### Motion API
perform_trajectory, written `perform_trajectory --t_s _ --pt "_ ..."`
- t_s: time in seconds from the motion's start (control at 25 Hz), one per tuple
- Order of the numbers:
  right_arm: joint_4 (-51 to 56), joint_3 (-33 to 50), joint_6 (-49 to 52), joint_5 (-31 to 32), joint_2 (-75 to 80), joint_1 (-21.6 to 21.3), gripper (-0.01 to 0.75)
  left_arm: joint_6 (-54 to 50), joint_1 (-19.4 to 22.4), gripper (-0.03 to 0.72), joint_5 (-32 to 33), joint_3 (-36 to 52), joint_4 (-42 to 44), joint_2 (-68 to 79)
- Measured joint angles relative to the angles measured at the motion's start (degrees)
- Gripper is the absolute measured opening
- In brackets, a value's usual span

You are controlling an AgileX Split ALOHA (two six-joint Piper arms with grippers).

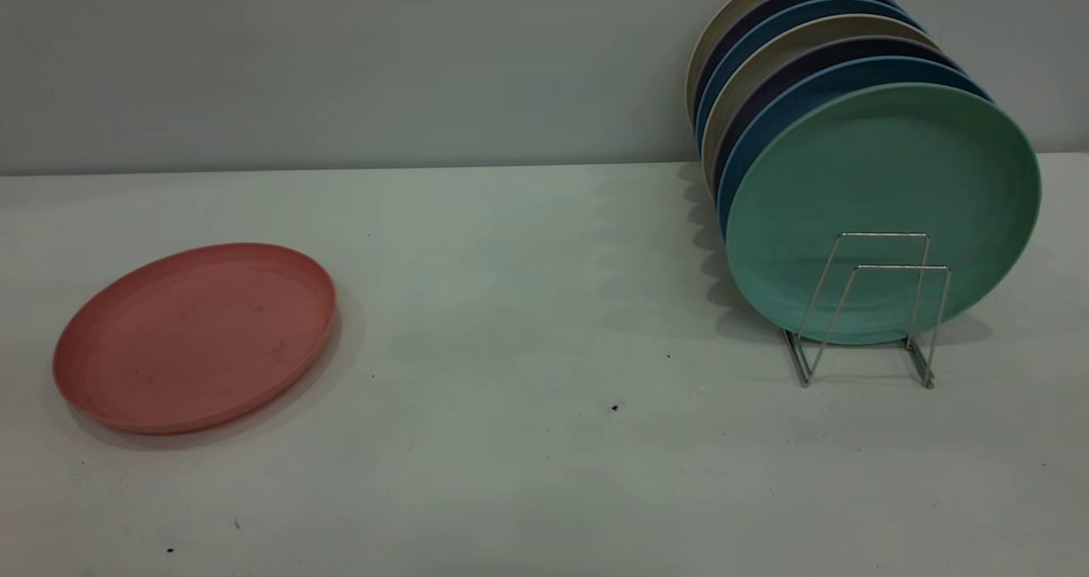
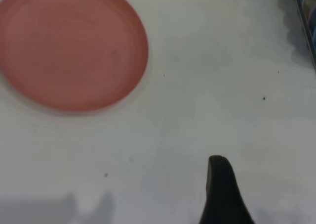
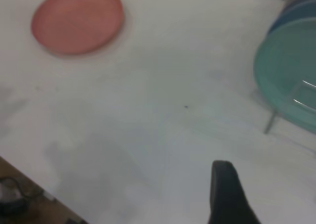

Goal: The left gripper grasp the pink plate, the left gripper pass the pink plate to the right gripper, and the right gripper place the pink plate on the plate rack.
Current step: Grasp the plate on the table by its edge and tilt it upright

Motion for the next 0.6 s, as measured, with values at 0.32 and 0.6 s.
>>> perform_trajectory --t_s 0.32,0.6 --pt "10.7 -0.1 -11.7 -4.1 10.8 0.0 0.443 21.9 0.0 0.485 -8.8 0.0 -21.3 16.1" --pt "13.6 -4.2 -13.6 -4.6 18.2 0.0 0.443 46.8 5.5 0.485 -7.6 -1.3 -46.3 25.2"
